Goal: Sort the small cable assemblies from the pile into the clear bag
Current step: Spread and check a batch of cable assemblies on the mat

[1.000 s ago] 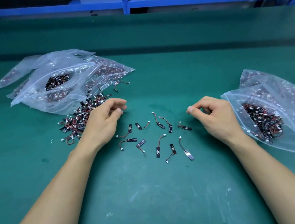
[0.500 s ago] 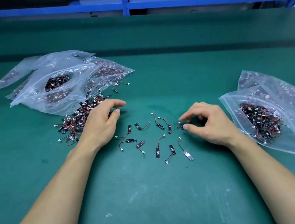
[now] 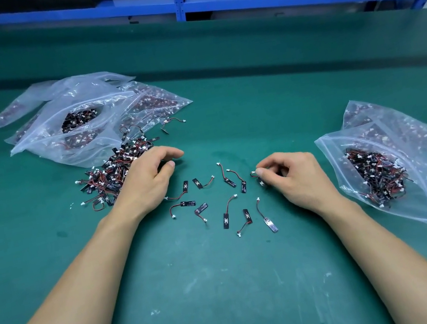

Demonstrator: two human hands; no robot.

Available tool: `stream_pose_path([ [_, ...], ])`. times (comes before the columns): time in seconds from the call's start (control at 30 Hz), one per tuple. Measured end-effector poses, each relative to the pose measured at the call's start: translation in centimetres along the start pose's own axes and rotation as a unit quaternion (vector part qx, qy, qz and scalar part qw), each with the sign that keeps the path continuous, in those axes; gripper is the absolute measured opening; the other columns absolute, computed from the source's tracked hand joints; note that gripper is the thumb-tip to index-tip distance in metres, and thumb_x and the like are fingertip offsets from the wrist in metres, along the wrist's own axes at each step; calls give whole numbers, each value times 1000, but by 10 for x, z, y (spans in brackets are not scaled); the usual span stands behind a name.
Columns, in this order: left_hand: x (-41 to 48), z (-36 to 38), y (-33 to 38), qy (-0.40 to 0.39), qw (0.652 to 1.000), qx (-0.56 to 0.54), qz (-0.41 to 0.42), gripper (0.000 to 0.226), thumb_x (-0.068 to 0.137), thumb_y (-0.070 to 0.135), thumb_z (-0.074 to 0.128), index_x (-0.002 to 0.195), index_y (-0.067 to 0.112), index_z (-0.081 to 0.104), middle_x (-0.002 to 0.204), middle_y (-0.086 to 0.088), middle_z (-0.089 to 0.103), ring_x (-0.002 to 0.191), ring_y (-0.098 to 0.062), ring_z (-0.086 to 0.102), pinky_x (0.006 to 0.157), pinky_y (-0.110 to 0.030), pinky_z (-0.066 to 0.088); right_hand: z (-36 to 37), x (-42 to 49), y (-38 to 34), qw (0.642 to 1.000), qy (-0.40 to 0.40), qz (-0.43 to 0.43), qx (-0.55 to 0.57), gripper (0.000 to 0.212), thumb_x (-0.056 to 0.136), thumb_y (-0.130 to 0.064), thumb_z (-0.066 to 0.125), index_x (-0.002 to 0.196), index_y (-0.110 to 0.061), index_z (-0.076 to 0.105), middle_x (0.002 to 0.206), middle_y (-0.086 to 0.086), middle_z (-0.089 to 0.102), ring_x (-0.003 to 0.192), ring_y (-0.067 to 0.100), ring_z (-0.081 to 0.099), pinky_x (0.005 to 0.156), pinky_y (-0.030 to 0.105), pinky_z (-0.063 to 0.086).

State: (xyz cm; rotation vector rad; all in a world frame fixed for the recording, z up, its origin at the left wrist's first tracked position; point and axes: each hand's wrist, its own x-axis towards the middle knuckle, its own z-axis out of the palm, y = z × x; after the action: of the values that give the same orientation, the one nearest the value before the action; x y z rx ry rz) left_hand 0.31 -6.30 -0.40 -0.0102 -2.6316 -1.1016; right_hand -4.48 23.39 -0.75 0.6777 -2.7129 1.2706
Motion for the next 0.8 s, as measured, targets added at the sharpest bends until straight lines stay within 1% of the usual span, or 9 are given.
stream_pose_path([
  [0.1, 0, 0, 0, -2, 1000, 5, 1, 29, 97, 3, 53, 116, 18, 69, 113, 6, 67, 106, -7, 59, 90, -6, 36, -3, 1, 1, 998, 20, 40, 49, 14, 93, -25, 67, 81, -31, 72, 63, -12, 69, 49, 2, 44, 51, 10, 34],
  [0.23, 0, 0, 1, -4, 1000, 4, 2, 29, 97, 1, 53, 115, 17, 68, 113, 4, 67, 107, -8, 59, 92, -5, 35, -3, 2, 1, 994, 32, 57, 82, 15, 93, -19, 67, 81, -28, 73, 63, -4, 69, 48, 1, 49, 50, 10, 34],
  [0.3, -1, -1, 1, -4, 1000, 4, 2, 29, 97, 1, 52, 115, 17, 68, 113, 4, 67, 107, -8, 59, 91, -4, 35, -2, 2, 1, 994, 30, 60, 82, 15, 92, -20, 67, 81, -28, 73, 63, -1, 68, 48, 1, 47, 50, 10, 34],
  [0.53, -1, -2, 4, -12, 1000, 15, 3, 29, 97, 1, 51, 115, 17, 69, 112, 5, 67, 107, -9, 58, 91, -7, 35, -2, 3, 3, 995, 24, 59, 70, 14, 93, -24, 67, 81, -28, 72, 63, -8, 68, 49, 2, 46, 51, 10, 35],
  [0.67, -1, -2, 5, -12, 1000, 19, 5, 29, 97, 1, 52, 115, 16, 69, 112, 4, 67, 107, -11, 59, 95, -19, 39, -2, 2, 3, 995, 24, 59, 75, 15, 93, -23, 67, 80, -29, 72, 63, -5, 68, 49, 1, 47, 51, 9, 35],
  [0.8, -1, -2, 5, -15, 1000, 23, 6, 29, 97, 1, 52, 114, 17, 69, 108, 7, 66, 107, -13, 58, 96, -25, 41, -2, 2, 2, 995, 22, 62, 74, 15, 92, -23, 68, 79, -28, 73, 64, -2, 68, 49, 3, 43, 50, 10, 33],
])
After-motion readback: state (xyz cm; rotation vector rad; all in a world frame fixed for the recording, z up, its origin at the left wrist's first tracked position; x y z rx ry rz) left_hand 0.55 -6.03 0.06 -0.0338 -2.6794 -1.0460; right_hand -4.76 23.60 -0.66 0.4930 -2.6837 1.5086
